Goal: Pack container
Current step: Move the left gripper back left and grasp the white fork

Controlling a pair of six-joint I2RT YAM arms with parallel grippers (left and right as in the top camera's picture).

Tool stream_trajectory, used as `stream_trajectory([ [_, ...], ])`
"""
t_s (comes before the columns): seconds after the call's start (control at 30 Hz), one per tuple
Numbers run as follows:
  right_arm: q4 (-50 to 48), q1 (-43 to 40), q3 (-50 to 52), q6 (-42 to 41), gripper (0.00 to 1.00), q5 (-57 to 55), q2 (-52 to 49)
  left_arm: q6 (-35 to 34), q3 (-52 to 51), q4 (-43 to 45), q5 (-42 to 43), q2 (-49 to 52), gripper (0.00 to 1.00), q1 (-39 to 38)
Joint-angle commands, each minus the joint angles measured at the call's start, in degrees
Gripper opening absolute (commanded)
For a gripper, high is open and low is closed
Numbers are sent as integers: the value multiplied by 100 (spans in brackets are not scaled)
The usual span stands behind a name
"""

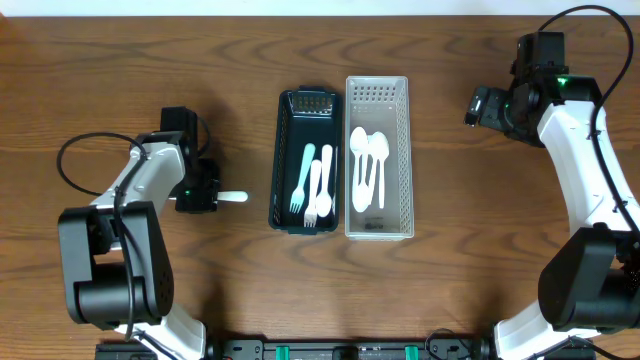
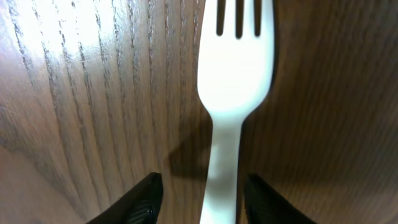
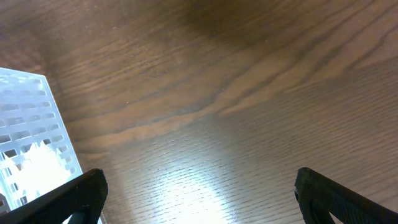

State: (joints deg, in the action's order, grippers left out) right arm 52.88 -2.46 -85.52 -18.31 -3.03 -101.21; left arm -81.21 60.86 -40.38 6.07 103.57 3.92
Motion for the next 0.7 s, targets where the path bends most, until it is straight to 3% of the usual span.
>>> stream_trajectory([
  [0.0,7,-31,-92,13,99,7,59,-20,-33,-20,-24,205,42,31],
  [0.07,4,-31,-92,13,99,7,59,59,-33,-20,-20,264,36,31],
  [0.2,7,-31,-92,13,99,7,59,168,-33,-22,0,321,33,31],
  [0.37,7,-31,-92,11,99,4,59,468,-26,116,151,317,12,31],
  [0.5,7,-31,-92,13,99,7,59,1237,98,350,409,308,6,31],
  [0.67,7,-31,-92,13,99,7,59,2564,404,533,802,140,6,28],
])
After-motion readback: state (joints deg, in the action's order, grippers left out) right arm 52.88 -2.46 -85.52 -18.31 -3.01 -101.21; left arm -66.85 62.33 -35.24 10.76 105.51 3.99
